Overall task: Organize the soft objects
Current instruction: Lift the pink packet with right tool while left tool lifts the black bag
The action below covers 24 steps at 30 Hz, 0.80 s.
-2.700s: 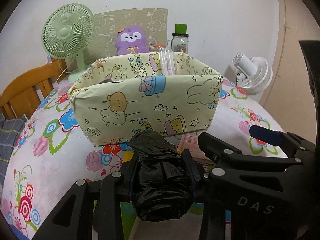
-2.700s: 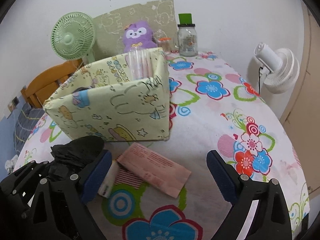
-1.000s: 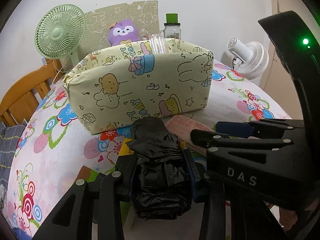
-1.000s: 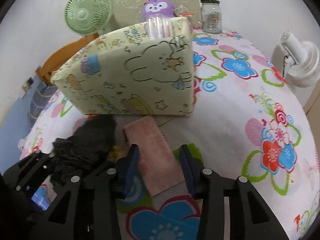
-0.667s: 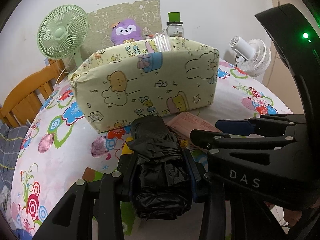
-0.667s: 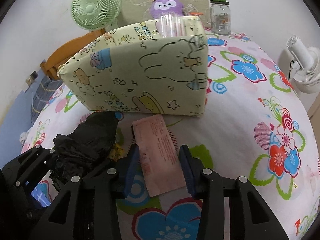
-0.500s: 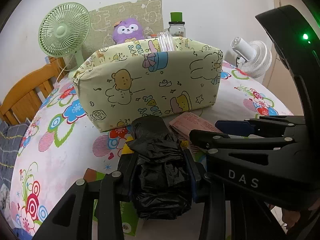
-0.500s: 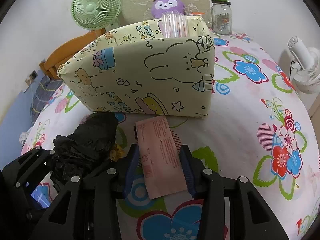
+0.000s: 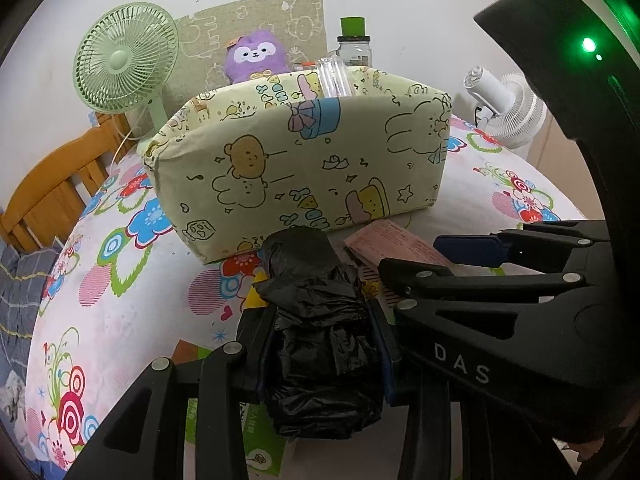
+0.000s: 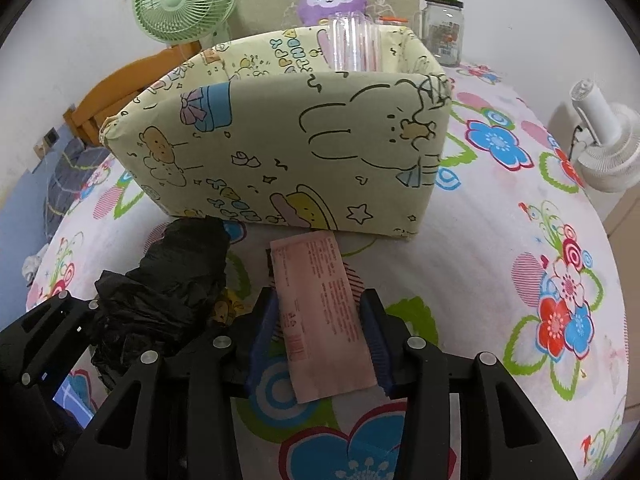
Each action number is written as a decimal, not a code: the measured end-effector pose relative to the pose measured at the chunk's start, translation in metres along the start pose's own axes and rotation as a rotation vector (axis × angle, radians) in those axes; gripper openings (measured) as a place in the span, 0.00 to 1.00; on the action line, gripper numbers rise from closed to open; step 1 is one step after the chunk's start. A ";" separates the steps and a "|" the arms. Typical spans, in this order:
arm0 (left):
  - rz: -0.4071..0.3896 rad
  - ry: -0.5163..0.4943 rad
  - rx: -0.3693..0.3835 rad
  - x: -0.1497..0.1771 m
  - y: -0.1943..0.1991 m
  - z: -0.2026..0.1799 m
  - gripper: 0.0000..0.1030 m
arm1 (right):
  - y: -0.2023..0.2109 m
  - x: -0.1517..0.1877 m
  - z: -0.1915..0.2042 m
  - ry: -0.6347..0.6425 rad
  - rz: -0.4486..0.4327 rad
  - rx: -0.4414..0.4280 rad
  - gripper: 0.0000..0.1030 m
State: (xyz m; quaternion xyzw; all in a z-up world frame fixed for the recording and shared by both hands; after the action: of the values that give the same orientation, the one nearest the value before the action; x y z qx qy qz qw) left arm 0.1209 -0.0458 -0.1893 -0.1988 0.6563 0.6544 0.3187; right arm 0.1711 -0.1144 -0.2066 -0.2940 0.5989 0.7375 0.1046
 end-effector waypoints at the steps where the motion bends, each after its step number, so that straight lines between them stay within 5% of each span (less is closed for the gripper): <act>1: -0.003 -0.009 -0.007 0.000 0.000 -0.001 0.40 | 0.001 0.001 0.000 -0.003 0.000 0.007 0.44; 17: -0.003 -0.014 0.017 0.001 0.001 -0.004 0.40 | 0.002 0.003 -0.003 -0.012 0.035 0.029 0.46; 24: -0.007 -0.015 0.021 0.002 0.003 -0.006 0.39 | 0.003 0.003 -0.001 -0.019 0.019 0.052 0.37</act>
State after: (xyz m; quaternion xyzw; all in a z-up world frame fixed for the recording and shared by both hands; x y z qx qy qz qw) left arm 0.1171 -0.0510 -0.1887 -0.1928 0.6600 0.6478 0.3280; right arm 0.1678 -0.1169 -0.2060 -0.2785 0.6197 0.7253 0.1110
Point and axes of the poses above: each gripper's, at about its wrist camera, not at the fingertips, and y roughly against the way its jaws point, z to its left, x to its underside, the point moved 6 cm from there along -y, roughly the way its jaws point, and after that the axes turned 2 degrees about y, right-handed, at the moved point
